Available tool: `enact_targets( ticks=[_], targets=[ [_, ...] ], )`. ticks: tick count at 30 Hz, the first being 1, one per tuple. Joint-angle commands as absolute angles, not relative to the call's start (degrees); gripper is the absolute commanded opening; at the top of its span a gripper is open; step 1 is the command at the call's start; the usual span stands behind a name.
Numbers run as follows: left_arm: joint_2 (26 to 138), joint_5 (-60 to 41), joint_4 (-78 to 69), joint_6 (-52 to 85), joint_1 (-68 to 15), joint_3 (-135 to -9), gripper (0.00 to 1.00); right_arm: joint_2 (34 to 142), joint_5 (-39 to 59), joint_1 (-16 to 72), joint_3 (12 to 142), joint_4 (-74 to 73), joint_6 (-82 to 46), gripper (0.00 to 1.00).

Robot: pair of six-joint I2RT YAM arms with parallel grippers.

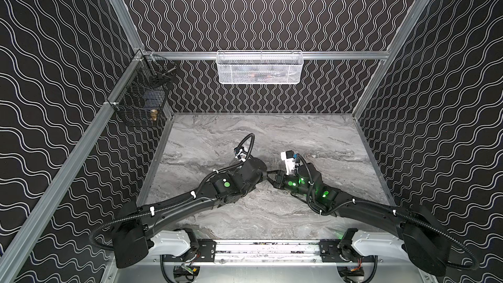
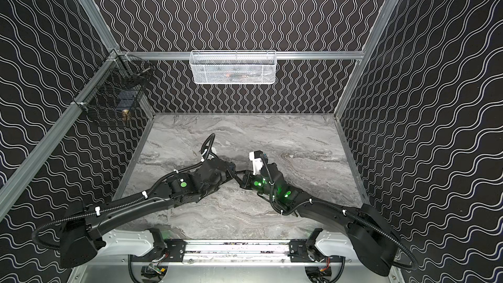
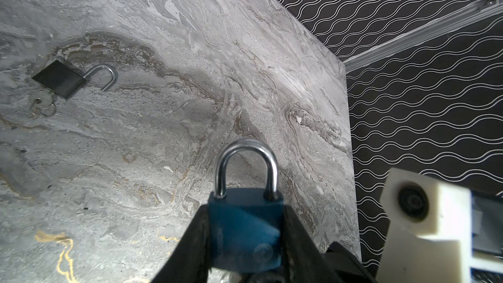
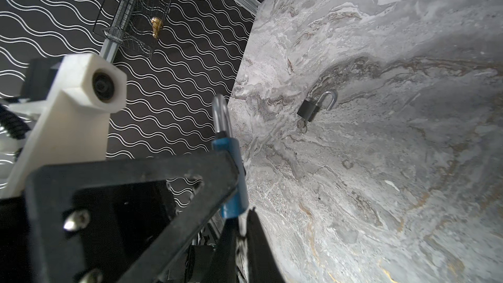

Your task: Unlock with the key

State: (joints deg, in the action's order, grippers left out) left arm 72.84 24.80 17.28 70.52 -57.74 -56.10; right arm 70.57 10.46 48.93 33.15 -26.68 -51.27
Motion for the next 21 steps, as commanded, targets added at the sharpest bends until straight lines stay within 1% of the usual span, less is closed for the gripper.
enact_targets(
  ticks=[1, 2, 7, 11, 18, 21],
  targets=[
    [72.26, 24.05, 13.83, 71.91, -57.74, -56.07, 0.00, 71.11, 9.67, 48.91, 33.54, -29.27, -50.83, 0.04],
    [72.08, 23.60, 13.46, 72.06, -57.66, -55.95, 0.00, 71.11, 9.74, 48.94, 33.30, -30.03, -51.09, 0.00],
    [70.87, 21.12, 9.77, 72.44, -57.74, -55.04, 0.00, 70.04, 8.59, 48.89, 32.97, -29.43, -54.43, 0.00],
    [70.47, 17.38, 1.90, 73.16, -57.74, -52.43, 0.00, 69.96, 10.19, 48.87, 31.29, -35.54, -59.25, 0.00],
    [67.54, 15.67, -2.94, 73.85, -57.74, -50.68, 0.00, 68.31, 11.16, 48.90, 28.36, -43.15, -67.36, 0.00],
    [66.50, 15.65, -4.27, 75.41, -57.74, -49.29, 0.00, 68.11, 11.63, 48.88, 26.81, -48.99, -69.28, 0.00]
  ],
)
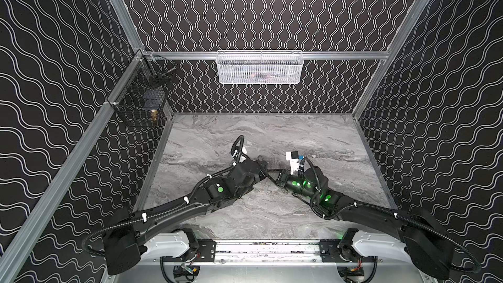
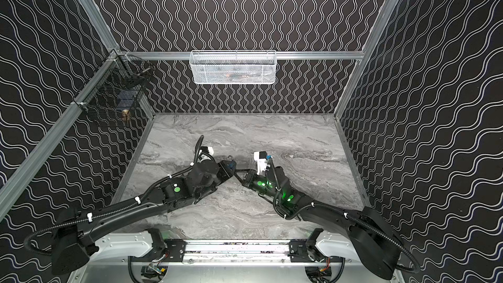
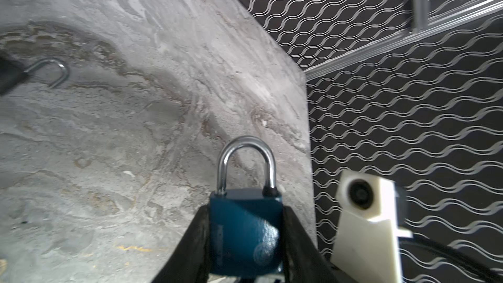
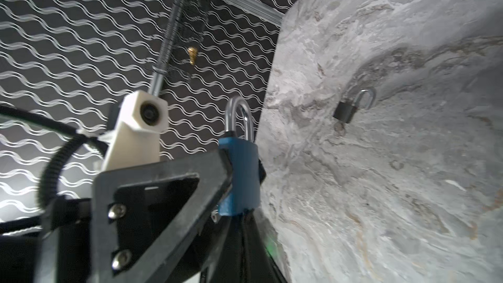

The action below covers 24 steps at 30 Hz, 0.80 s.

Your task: Unlock with the key

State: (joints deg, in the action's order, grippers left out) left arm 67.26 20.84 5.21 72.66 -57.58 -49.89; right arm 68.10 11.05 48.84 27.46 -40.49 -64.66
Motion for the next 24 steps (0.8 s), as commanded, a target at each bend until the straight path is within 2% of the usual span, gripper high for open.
enact_targets(
  ticks=[1, 5, 12, 16, 24],
  targets=[
    [66.31, 15.38, -4.94, 75.85, -57.74, -48.79, 0.00, 68.50, 12.62, 48.93, 27.17, -50.12, -69.59, 0.00],
    [66.63, 13.71, -5.14, 76.38, -57.74, -49.25, 0.00, 70.05, 15.55, 48.88, 28.83, -52.40, -71.07, 0.00],
    [66.99, 12.25, -5.45, 77.94, -57.74, -49.11, 0.00, 69.88, 15.12, 49.08, 28.46, -53.88, -71.99, 0.00],
    [67.78, 9.81, -10.06, 80.33, -57.74, -47.33, 0.00, 68.66, 12.38, 49.95, 27.24, -53.94, -72.92, 0.00],
    [68.36, 8.70, -9.77, 81.60, -57.74, -48.16, 0.00, 67.26, 8.62, 50.01, 25.33, -55.54, -72.16, 0.00]
  ],
)
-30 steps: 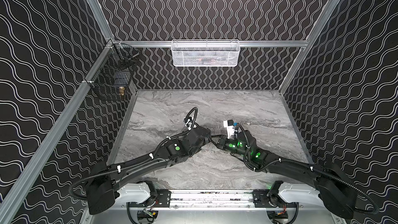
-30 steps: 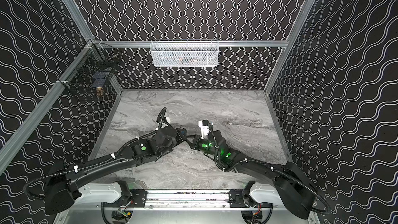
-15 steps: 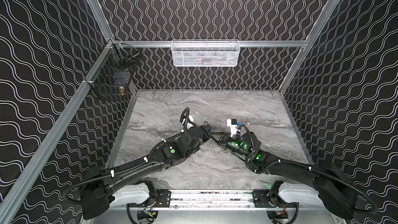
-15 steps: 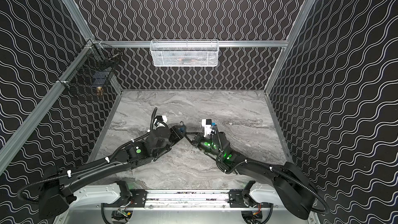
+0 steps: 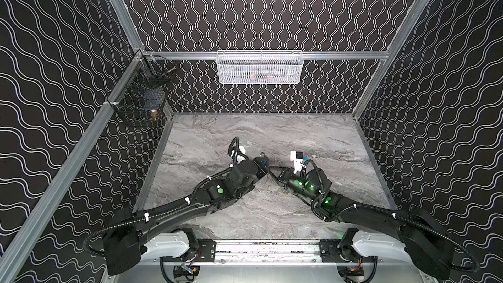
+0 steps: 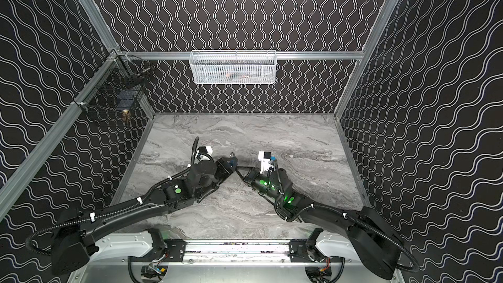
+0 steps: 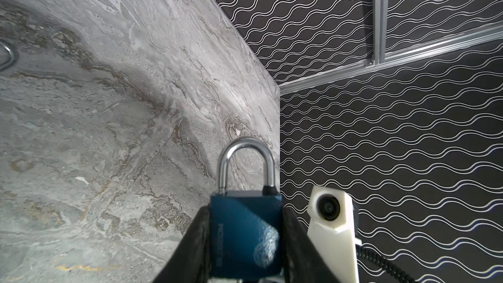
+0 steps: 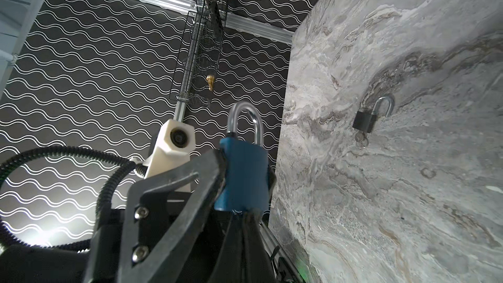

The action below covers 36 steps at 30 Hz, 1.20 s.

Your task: Unlock with the key

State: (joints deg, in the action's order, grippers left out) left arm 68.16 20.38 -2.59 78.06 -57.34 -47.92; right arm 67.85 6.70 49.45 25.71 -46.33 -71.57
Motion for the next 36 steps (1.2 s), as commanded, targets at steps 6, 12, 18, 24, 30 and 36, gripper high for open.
enact_targets(
  ticks=[6, 12, 18, 24, 30, 36],
  targets=[
    [68.00, 8.07, -10.68, 83.75, -57.83, -47.70, 0.00, 67.65, 7.90, 50.47, 26.15, -56.79, -72.73, 0.00],
    [68.98, 8.15, -9.71, 84.94, -58.01, -48.58, 0.00, 67.01, 6.55, 51.22, 26.61, -57.31, -72.43, 0.00],
    [69.36, 9.84, -11.72, 85.42, -58.75, -48.57, 0.00, 67.42, 2.31, 52.80, 25.25, -57.77, -75.24, 0.00],
    [68.95, 12.07, -11.82, 87.44, -60.33, -48.50, 0.00, 69.81, 0.87, 54.02, 25.18, -64.04, -76.98, 0.00],
    [69.45, 12.22, -13.42, 87.52, -60.73, -48.58, 0.00, 70.31, -0.32, 55.26, 25.61, -62.57, -77.16, 0.00],
    [68.98, 12.16, -5.36, 81.51, -60.24, -51.26, 0.00, 70.16, 1.13, 55.02, 25.99, -57.32, -72.58, 0.00]
  ],
)
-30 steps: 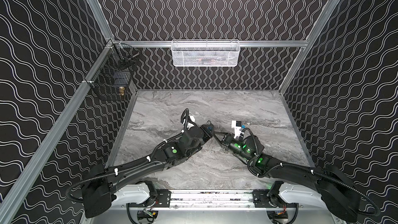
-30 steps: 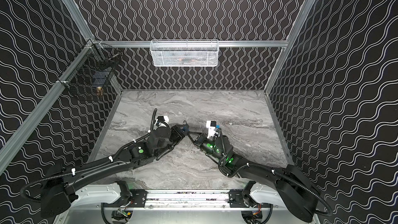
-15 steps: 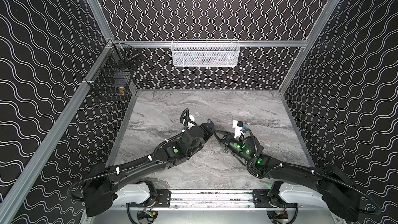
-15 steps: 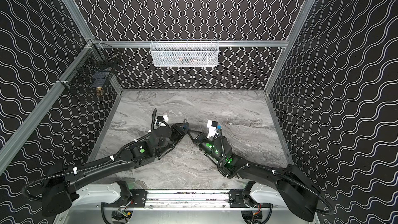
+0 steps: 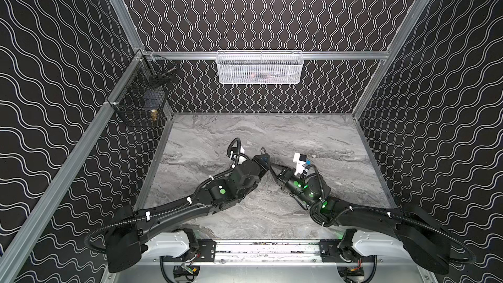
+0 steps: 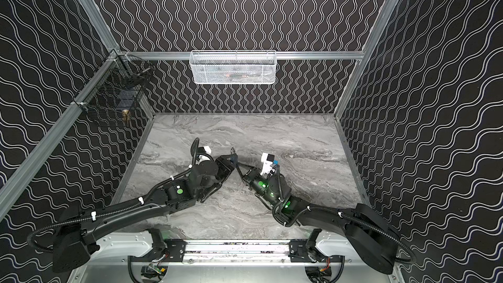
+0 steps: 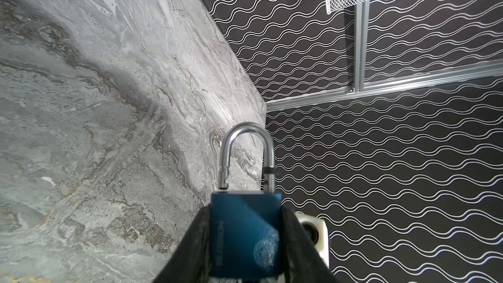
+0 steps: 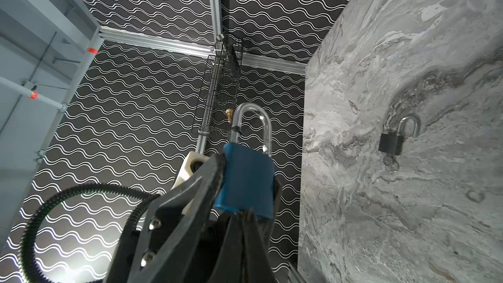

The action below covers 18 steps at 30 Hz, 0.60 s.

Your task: Unlock with the key

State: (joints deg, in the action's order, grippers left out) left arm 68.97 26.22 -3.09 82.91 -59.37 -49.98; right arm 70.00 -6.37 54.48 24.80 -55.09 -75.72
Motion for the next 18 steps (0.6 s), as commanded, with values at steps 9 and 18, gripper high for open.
enact_targets(
  ticks=[9, 18],
  targets=[
    [67.62, 19.35, 10.79, 74.11, -58.56, -53.04, 0.00, 67.01, 2.23, 54.70, 26.45, -44.96, -61.04, 0.16],
    [65.38, 24.39, 17.98, 67.40, -56.61, -52.56, 0.00, 64.38, 1.73, 54.67, 26.15, -38.12, -55.90, 0.38]
  ],
)
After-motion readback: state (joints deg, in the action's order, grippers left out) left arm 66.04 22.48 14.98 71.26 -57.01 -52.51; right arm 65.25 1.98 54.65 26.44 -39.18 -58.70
